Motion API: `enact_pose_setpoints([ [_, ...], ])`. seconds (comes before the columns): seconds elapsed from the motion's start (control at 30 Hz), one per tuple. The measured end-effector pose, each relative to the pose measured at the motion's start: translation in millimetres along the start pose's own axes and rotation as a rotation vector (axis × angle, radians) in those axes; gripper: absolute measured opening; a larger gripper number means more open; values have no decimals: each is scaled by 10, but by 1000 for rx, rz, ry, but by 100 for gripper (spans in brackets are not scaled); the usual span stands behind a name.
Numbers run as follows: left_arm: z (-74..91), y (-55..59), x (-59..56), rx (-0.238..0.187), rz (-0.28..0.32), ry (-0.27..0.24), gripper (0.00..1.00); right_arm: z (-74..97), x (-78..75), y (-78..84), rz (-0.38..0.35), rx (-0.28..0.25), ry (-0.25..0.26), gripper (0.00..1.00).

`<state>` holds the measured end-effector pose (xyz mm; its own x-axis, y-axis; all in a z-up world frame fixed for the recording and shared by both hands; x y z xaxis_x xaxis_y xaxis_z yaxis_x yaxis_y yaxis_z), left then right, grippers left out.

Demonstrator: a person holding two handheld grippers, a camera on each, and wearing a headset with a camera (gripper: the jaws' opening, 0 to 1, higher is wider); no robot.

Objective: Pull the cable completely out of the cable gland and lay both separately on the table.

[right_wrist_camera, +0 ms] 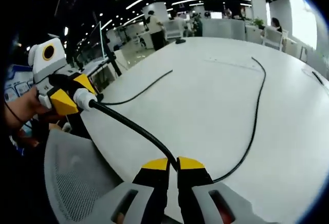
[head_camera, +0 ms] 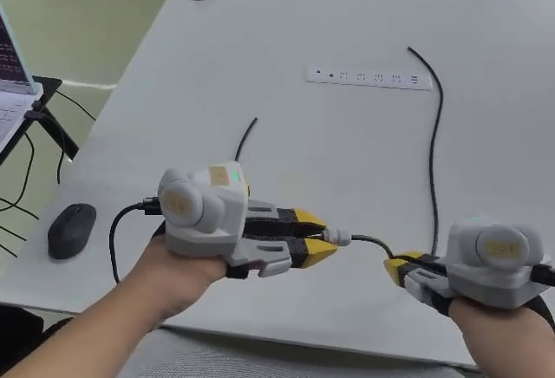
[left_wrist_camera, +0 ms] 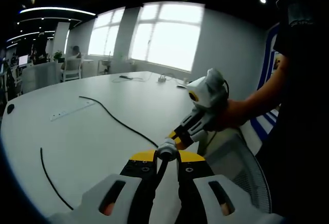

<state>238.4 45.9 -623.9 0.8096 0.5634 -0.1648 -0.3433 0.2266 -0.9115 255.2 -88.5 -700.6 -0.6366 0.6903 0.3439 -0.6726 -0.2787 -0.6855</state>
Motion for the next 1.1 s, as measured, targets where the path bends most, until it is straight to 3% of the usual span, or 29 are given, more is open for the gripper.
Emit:
enact_pose_setpoints([
  [0.27, 23, -34, 52, -9, -2, -20, 15, 57, 19, -32, 78, -18, -9, 1],
  [0.63, 39, -85, 115, -11, 4, -33, 15, 151, 49, -144, 216, -34, 24, 3],
  [0.73, 15, -63, 108, 10, -25, -27, 15, 183, 95, -186, 242, -39, 24, 7],
  [0.83, 7, -65, 99, 14, -21, -20, 15, 208, 207, -288, 313, -38, 15, 13],
  [0.93, -6, -67, 99, 15, -21, -19, 15, 204, 414, -408, 382, -66, -44, 17],
  [1.1, -20, -75, 87, 15, -20, -15, 15, 224, 560, -568, 538, -48, 11, 15],
])
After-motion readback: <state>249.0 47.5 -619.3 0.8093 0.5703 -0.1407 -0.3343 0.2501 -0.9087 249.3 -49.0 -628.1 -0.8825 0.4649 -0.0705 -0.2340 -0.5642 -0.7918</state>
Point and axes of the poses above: the centre of the closed fingertips' face, and the gripper's own axes: z roughly backward along the fingers, x roughly to its left, y roughly out of its underside, the point moved 4 cm from there along z, roughly backward along the fingers, and after that the axes turned 10 degrees about -y, right-handed, at the moved point
